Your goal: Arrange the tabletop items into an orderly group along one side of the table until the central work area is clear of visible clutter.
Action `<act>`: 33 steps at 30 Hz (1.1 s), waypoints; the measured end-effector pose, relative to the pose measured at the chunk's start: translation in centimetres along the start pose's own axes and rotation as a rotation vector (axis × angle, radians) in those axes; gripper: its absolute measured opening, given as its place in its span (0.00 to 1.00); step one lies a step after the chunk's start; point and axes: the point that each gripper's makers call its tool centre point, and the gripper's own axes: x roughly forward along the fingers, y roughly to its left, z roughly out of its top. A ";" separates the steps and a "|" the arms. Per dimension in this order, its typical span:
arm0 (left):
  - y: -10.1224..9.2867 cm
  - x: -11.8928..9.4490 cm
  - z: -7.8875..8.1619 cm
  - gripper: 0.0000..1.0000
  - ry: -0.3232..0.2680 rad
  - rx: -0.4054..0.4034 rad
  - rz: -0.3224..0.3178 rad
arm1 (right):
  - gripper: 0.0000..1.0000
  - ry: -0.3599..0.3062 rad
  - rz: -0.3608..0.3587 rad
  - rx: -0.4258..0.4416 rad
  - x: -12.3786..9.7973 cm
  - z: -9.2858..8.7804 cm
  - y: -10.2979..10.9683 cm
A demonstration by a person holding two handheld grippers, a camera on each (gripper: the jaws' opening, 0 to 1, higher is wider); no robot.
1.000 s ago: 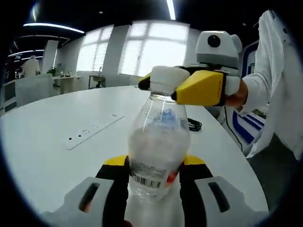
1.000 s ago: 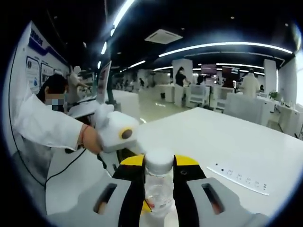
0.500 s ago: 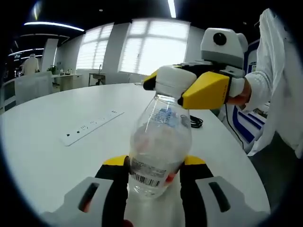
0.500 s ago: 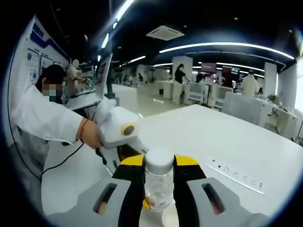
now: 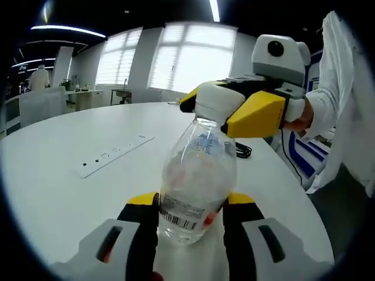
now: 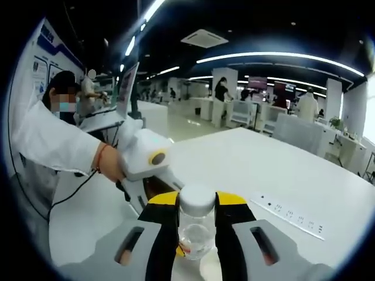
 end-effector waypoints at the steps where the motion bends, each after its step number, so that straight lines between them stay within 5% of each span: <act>1: 0.0 0.0 0.0 0.42 -0.001 0.000 0.000 | 0.20 -0.001 0.002 0.000 0.0 0.0 0.0; 23: 0.3 -1.1 0.1 0.60 0.008 -0.039 0.055 | 0.30 -0.005 -0.014 0.032 -0.3 0.0 -0.7; 33: -0.4 -2.0 0.5 0.71 0.017 -0.043 0.097 | 0.44 -0.008 -0.032 0.062 -1.5 -0.4 -1.6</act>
